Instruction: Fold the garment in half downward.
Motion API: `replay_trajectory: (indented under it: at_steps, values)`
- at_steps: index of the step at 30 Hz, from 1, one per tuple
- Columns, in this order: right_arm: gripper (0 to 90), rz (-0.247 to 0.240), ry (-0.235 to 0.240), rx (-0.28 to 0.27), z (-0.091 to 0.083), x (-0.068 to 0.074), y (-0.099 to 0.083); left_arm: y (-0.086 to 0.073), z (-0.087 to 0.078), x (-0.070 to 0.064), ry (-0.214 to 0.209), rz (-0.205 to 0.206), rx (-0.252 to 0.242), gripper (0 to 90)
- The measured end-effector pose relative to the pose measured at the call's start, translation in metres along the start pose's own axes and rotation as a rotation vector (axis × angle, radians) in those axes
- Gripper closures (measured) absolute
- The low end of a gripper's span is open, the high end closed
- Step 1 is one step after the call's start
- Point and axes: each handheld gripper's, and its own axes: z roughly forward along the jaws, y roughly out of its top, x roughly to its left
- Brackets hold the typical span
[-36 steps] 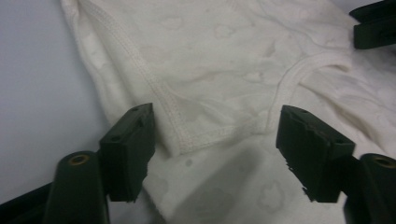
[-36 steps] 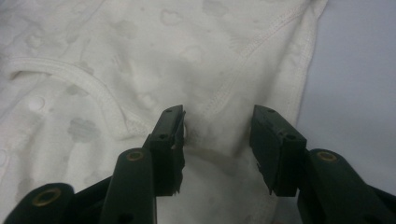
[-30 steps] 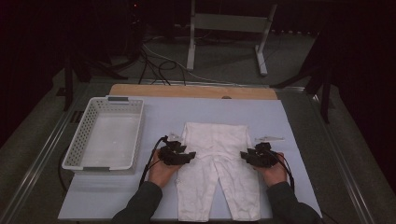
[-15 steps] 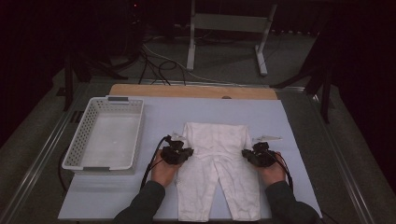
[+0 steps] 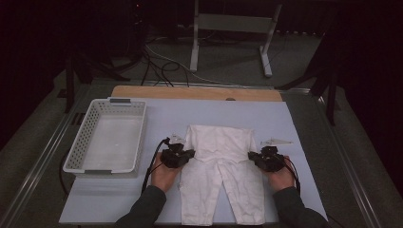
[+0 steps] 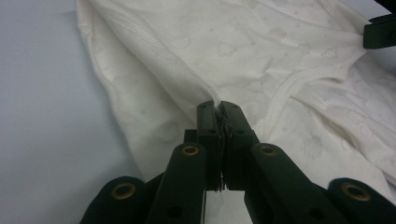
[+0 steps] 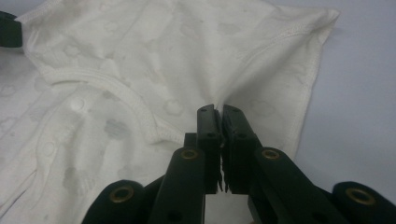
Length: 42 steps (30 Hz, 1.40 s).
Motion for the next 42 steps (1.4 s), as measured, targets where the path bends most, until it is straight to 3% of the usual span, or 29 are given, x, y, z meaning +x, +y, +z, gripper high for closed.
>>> replay_trajectory:
  at_steps: [11,18,23,24,25,30,33,35,36,37,39,42]
  values:
    - [86.6,0.004,0.012,-0.008,-0.006,0.001,-0.001,-0.002,-0.010,0.003,-0.010,-0.006,-0.018,89.0]
    - [86.6,-0.005,0.020,0.007,-0.005,0.003,-0.004,-0.004,0.000,0.005,0.006,-0.028,0.008,87.7]
    - [86.6,-0.007,0.025,0.011,-0.004,0.003,-0.004,-0.005,0.007,0.006,0.025,-0.037,0.022,64.8]
    - [86.6,-0.004,0.026,0.011,-0.004,0.004,-0.004,-0.005,0.007,0.006,0.025,-0.037,0.022,64.8]
    - [86.6,-0.005,0.028,0.010,-0.004,0.004,-0.004,-0.005,0.010,0.005,0.021,-0.045,0.021,56.1]
    - [86.6,-0.009,0.029,0.010,-0.003,0.005,-0.004,-0.002,0.017,-0.004,0.011,-0.022,0.036,48.6]
    - [86.6,-0.008,0.030,0.010,-0.003,0.005,-0.004,0.000,0.021,-0.012,0.035,0.008,0.042,52.2]
    - [86.6,-0.009,0.030,0.010,-0.003,0.005,-0.004,0.000,0.023,-0.014,0.048,0.015,0.042,63.6]
    - [86.6,-0.008,0.031,0.010,-0.003,0.005,-0.004,0.000,0.024,-0.016,0.067,0.030,0.045,63.6]
    - [86.6,-0.007,0.030,0.009,-0.003,0.005,-0.004,0.000,0.024,-0.016,0.080,0.038,0.046,74.0]
    - [86.6,-0.009,0.032,0.008,-0.003,0.005,-0.004,0.001,0.023,-0.013,0.059,0.018,0.042,83.1]
    - [86.6,-0.012,0.034,0.003,-0.005,0.004,-0.003,0.001,0.020,-0.013,0.049,0.019,0.037,85.7]
